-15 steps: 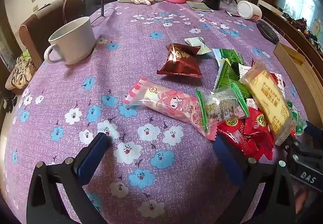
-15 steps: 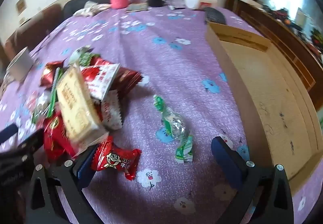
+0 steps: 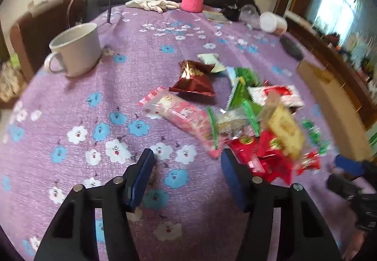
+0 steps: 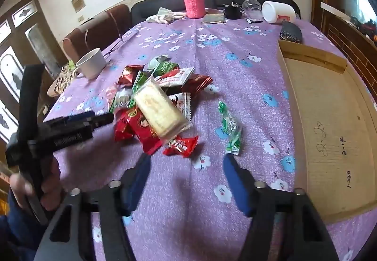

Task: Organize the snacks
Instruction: 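Grasp the small red candy at the pile's edge with the right tool, then grasp the red girl-face packet with the left tool while the right tool holds the candy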

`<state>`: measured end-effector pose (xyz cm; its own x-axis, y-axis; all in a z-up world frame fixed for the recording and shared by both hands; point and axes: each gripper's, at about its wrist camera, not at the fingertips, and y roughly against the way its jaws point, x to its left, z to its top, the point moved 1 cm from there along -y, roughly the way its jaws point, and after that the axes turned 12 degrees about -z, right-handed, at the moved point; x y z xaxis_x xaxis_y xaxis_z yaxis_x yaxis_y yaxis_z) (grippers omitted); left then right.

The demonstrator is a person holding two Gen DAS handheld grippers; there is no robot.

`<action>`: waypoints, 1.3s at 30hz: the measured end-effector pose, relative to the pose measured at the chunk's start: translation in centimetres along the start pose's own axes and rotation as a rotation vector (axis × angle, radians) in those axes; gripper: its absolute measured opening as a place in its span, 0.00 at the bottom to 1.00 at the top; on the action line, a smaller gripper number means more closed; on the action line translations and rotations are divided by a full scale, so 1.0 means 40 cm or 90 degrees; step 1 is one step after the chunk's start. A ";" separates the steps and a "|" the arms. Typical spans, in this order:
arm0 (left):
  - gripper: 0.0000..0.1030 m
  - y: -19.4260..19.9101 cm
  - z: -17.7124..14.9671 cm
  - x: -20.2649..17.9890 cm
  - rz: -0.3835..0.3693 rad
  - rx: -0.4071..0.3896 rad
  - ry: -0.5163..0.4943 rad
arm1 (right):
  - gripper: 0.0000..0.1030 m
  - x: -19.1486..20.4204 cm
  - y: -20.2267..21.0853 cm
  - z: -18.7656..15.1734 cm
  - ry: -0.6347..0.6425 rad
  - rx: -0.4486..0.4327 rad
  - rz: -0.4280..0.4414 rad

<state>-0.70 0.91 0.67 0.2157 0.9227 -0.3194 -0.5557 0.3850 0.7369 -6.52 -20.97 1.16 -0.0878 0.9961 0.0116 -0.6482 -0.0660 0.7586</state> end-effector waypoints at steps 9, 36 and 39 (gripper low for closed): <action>0.47 0.049 -0.007 0.012 -0.026 -0.055 0.017 | 0.59 0.013 -0.008 0.011 0.026 0.001 0.022; 0.47 0.003 -0.025 -0.085 -0.052 0.036 -0.031 | 0.09 0.051 -0.009 -0.058 0.058 0.010 0.080; 0.47 -0.015 -0.012 -0.083 -0.062 0.046 -0.008 | 0.09 0.041 0.002 -0.063 0.057 0.001 0.081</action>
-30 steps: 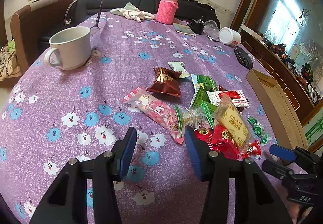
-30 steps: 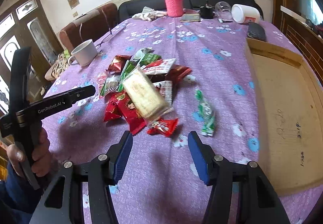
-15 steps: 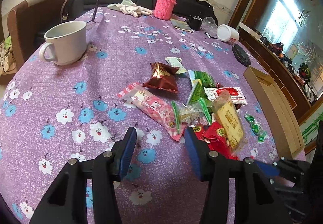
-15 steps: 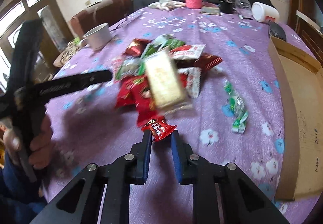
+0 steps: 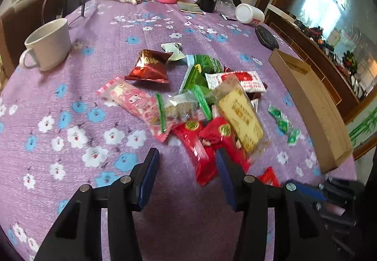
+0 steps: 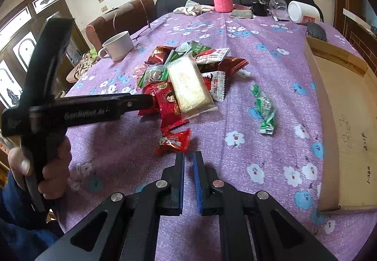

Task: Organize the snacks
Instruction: 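Grasp the red girl-face packet with the left tool while the right tool holds the candy, then carry both held red snacks over to the cardboard box tray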

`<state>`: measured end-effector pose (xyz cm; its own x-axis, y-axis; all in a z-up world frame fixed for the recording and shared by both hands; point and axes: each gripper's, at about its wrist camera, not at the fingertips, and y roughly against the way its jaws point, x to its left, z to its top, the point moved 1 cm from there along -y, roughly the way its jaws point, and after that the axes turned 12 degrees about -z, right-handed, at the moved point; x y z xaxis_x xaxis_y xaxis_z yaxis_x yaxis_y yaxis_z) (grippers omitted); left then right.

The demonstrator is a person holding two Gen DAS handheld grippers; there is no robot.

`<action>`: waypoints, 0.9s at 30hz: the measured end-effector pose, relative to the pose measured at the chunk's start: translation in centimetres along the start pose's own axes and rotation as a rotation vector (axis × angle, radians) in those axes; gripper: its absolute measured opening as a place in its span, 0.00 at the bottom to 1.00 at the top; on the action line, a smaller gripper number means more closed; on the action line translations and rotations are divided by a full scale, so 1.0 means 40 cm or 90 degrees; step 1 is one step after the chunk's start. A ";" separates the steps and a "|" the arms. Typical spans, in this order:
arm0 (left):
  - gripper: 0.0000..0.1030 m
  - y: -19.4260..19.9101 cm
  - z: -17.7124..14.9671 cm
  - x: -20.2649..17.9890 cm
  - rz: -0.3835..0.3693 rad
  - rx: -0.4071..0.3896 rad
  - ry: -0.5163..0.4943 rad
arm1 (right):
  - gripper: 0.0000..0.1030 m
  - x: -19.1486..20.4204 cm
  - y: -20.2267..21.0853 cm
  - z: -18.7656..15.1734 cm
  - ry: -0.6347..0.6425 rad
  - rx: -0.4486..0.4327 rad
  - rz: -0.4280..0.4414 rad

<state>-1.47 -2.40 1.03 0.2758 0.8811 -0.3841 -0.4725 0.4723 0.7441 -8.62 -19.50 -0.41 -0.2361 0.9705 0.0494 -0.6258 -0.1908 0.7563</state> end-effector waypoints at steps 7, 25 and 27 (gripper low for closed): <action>0.24 -0.052 0.019 -0.028 0.082 0.000 -0.051 | 0.09 -0.021 0.015 -0.009 -0.013 -0.011 0.013; 0.17 0.015 -0.036 0.011 0.058 0.010 -0.053 | 0.26 0.052 -0.044 0.093 0.104 -0.002 0.084; 0.17 0.017 -0.038 0.012 0.057 0.009 -0.053 | 0.26 0.063 -0.068 0.095 0.113 0.016 0.088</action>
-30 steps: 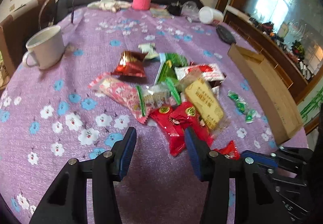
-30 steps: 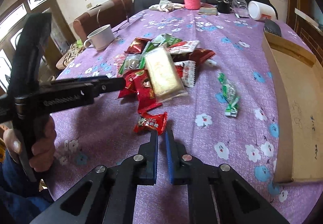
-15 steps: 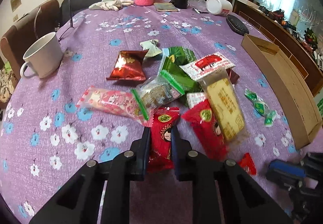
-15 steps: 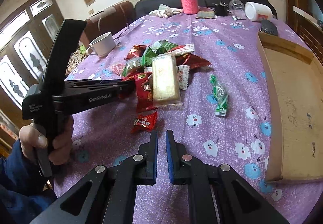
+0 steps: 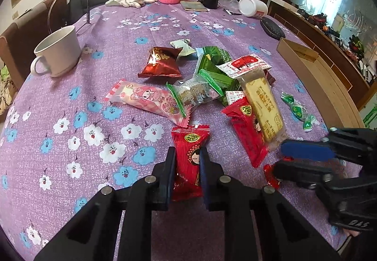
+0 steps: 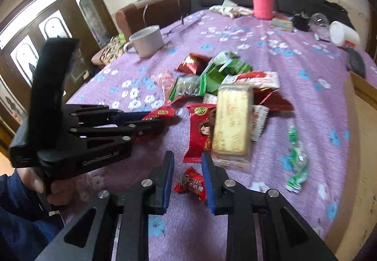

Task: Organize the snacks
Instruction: 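Carry both held red snacks over to the cardboard box tray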

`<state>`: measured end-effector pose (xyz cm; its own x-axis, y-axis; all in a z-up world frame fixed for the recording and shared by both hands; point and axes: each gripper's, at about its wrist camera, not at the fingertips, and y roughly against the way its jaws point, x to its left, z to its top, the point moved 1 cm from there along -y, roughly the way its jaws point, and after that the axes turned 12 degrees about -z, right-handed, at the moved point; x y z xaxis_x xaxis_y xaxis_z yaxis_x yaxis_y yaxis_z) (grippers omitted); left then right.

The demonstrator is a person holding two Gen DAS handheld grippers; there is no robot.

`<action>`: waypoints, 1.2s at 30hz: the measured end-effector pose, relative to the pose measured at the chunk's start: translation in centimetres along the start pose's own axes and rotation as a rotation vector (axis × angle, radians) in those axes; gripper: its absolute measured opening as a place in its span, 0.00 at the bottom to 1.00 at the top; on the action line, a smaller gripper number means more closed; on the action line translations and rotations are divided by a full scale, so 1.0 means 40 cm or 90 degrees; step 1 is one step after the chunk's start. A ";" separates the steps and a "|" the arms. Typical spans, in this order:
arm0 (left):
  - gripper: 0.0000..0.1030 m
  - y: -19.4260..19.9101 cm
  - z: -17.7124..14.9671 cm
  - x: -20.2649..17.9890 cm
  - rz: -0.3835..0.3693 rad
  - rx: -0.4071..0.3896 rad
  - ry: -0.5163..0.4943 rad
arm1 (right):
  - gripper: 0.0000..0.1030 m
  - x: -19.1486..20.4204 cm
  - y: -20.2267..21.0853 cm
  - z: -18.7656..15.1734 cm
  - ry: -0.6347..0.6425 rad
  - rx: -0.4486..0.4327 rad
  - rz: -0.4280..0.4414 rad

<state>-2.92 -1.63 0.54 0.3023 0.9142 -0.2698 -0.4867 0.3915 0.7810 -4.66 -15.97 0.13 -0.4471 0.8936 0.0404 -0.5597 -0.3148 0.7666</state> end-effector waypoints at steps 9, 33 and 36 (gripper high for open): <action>0.17 0.002 -0.002 -0.001 0.002 -0.004 -0.005 | 0.51 0.022 0.030 -0.073 0.047 0.018 -0.040; 0.17 0.030 0.010 -0.024 -0.049 -0.029 -0.011 | 0.20 -0.030 0.090 -0.074 -0.071 -0.032 -0.077; 0.17 0.036 0.015 -0.047 -0.054 -0.035 -0.022 | 0.20 -0.056 0.109 -0.066 -0.098 -0.049 -0.081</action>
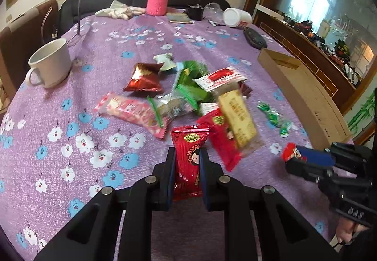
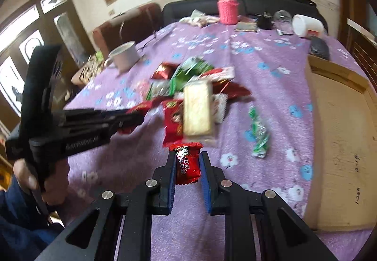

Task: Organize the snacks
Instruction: 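Carry both held red snacks over to the cardboard box tray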

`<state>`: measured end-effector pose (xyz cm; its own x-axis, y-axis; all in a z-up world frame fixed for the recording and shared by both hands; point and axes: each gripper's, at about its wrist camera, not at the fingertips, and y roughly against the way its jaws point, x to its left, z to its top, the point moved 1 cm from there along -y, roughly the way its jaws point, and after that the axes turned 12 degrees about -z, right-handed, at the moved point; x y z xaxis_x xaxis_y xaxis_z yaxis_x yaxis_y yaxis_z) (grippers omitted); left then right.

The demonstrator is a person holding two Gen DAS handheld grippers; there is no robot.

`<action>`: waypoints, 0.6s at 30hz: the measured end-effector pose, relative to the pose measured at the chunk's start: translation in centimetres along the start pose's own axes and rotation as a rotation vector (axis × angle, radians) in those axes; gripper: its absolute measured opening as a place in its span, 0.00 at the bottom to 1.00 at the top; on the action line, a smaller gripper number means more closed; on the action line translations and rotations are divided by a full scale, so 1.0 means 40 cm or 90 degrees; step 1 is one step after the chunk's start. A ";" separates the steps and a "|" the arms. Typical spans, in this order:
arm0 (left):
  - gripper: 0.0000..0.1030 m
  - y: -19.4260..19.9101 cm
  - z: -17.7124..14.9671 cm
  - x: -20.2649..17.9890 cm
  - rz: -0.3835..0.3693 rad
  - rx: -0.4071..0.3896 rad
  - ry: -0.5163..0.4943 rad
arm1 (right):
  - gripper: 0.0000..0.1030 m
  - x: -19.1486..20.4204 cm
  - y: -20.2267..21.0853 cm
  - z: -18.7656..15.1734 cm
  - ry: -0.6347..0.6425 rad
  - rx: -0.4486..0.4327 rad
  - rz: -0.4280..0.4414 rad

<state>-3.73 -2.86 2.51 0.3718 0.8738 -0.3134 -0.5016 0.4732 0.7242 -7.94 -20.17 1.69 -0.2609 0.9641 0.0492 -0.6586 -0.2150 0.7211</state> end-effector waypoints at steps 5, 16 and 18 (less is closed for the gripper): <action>0.17 -0.007 0.010 -0.037 -0.008 0.000 -0.016 | 0.20 -0.029 0.002 0.000 -0.035 -0.004 0.002; 0.17 -0.039 0.044 -0.144 -0.023 0.002 -0.070 | 0.20 -0.104 0.028 -0.013 -0.102 -0.030 0.000; 0.17 -0.048 0.052 -0.164 -0.027 0.004 -0.077 | 0.20 -0.126 0.038 -0.017 -0.120 -0.040 -0.002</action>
<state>-3.58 -9.73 4.43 0.4849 0.8327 -0.2674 -0.4784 0.5085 0.7159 -8.11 -25.48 2.06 -0.1257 0.9756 0.1799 -0.7031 -0.2155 0.6776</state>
